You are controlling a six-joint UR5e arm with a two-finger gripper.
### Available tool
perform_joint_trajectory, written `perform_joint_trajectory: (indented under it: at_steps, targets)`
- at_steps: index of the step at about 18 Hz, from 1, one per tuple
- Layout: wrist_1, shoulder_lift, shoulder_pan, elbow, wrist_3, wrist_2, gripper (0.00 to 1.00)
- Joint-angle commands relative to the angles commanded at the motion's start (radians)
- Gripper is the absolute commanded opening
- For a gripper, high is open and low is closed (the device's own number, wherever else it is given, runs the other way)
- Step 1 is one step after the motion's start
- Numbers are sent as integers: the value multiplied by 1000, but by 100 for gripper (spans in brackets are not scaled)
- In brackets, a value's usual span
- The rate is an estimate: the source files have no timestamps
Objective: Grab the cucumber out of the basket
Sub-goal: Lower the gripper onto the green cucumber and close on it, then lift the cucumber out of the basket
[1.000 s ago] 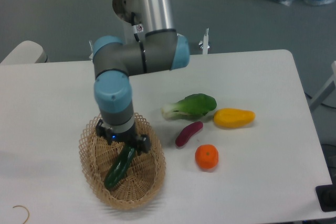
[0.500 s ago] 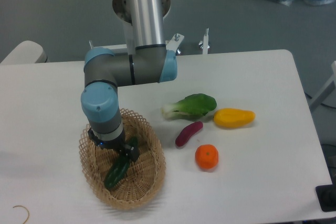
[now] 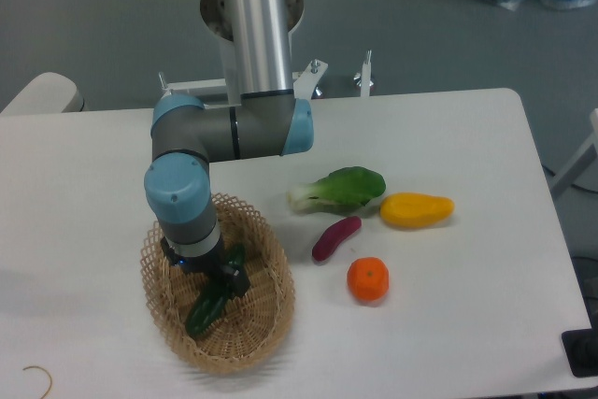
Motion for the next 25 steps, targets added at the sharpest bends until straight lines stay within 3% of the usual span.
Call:
perform_joint_trajectory:
  at_steps: [6,7,8,9,12,19,25]
  targets:
    - [-2,-6,2,3,-25,5,100]
    - [-2,-5,2,5,-28,5,87]
    - [-3,-3,2,5,-32,5,63]
    - [-3,-3,2,6,-40,5,49]
    - [-3,-3,2,14,-46,5,21]
    - [-6,18,15,38,-32,12,19]
    - [-20,121,132,90,73,18,19]
